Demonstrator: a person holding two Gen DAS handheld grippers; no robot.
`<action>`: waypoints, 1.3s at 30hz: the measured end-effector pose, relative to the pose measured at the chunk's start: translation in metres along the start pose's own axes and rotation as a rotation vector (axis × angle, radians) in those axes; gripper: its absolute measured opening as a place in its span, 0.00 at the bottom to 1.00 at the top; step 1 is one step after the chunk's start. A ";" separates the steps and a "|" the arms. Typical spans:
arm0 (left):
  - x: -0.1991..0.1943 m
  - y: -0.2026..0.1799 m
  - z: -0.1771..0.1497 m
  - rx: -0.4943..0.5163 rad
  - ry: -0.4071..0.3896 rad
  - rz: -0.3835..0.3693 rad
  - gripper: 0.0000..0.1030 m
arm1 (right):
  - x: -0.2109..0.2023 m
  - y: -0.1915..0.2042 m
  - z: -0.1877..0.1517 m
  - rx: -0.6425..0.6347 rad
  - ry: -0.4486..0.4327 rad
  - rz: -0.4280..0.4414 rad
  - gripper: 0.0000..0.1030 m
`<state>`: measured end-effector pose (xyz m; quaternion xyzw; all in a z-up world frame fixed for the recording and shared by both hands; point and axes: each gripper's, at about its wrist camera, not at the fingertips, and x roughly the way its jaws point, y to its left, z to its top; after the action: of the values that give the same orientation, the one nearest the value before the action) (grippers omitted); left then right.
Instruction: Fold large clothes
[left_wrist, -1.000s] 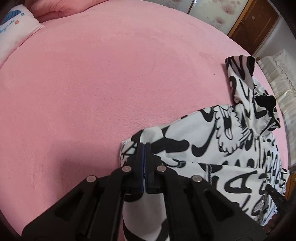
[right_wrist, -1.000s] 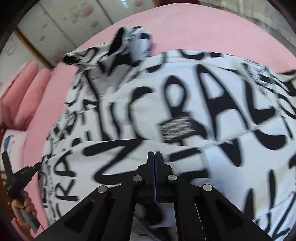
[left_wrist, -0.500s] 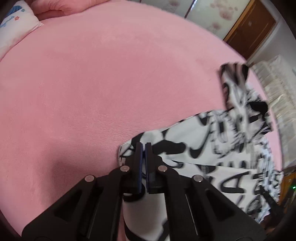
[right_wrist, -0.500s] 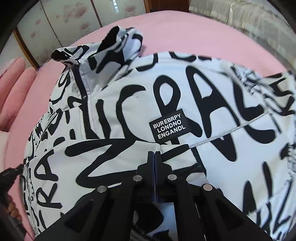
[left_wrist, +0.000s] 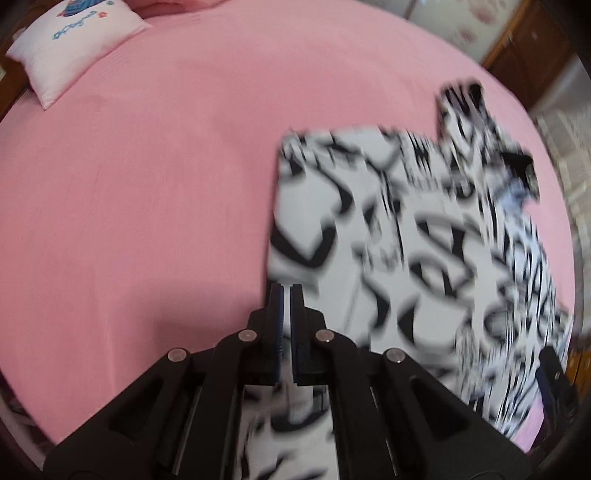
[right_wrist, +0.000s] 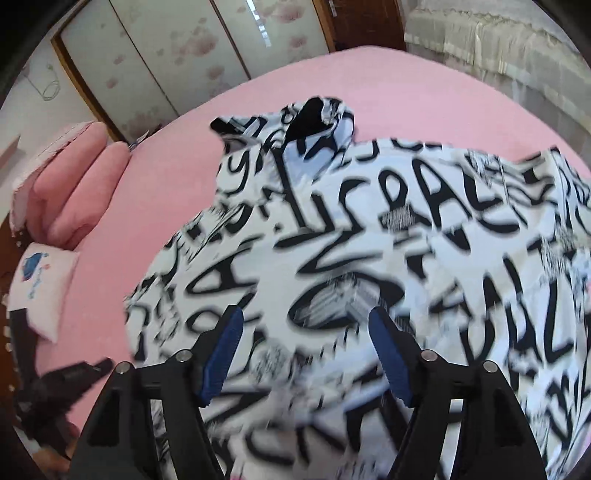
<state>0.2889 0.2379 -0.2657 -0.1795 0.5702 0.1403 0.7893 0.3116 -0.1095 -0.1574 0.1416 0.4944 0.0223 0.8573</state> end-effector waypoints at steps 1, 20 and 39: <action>-0.004 -0.003 -0.009 0.017 0.011 0.000 0.01 | -0.007 -0.002 -0.010 0.007 0.013 0.005 0.80; -0.086 -0.165 -0.232 0.263 0.272 0.026 0.61 | -0.084 -0.209 -0.102 0.236 0.229 0.067 0.89; -0.117 -0.408 -0.342 0.629 0.299 0.078 0.63 | -0.167 -0.526 -0.039 0.654 0.030 -0.033 0.90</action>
<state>0.1361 -0.2812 -0.2018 0.0758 0.7013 -0.0399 0.7077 0.1396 -0.6346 -0.1749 0.4010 0.4904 -0.1492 0.7592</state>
